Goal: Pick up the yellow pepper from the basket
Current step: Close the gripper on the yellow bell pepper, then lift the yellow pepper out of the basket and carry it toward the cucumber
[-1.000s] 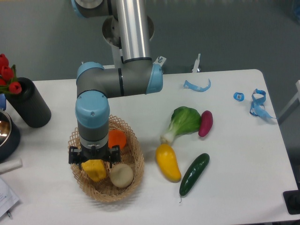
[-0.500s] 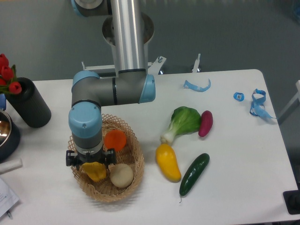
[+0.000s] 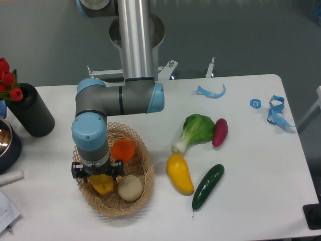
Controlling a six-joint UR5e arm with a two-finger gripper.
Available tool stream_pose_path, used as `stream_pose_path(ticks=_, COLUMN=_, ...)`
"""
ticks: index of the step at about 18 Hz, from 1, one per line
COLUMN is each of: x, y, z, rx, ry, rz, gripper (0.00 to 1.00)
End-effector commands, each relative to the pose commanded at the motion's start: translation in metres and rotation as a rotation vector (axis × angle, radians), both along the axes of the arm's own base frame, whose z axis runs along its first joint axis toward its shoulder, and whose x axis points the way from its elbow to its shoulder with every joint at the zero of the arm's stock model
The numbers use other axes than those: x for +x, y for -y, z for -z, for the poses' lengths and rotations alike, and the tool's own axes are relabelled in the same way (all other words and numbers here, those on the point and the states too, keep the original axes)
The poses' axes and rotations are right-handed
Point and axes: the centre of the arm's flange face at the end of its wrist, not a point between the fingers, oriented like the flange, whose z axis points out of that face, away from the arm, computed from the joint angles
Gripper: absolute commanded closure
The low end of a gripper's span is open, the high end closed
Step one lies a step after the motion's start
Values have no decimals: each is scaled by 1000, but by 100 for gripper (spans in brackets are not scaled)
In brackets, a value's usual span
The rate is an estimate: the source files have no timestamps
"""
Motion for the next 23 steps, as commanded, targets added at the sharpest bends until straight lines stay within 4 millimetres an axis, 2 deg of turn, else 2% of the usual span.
stream_pose_path(ticks=1, x=0, y=0, z=-1, rx=2, ry=3, rz=0, gripper=74)
stream_pose_path(ticks=5, x=-1, y=-1, z=-13, rx=25, ry=-2, rz=-1, gripper=75)
stream_pose_path(ticks=9, x=-11, y=4, z=-62, rx=93, ry=-48, rz=10, gripper=75)
stream_pose_path(ticks=12, x=-27, y=11, z=-97, rx=137, ry=-98, rz=31, gripper=75)
stream_pose_path(ticks=16, x=-76, y=32, z=-129, rx=149, ry=-184, rz=22, gripper=75)
stream_pose_path(ticks=18, x=-92, y=44, z=-132, rx=98, ry=-255, rz=47, gripper=75)
stream_pose_path(ticks=19, x=-109, y=54, z=-135, rx=82, ry=-278, rz=48, gripper=76)
stream_pose_path(ticks=20, x=-137, y=69, z=-136, rx=68, ry=-289, rz=67, gripper=79)
stream_pose_path(ticks=23, x=-181, y=100, z=-133, rx=40, ry=-299, rz=95, gripper=79)
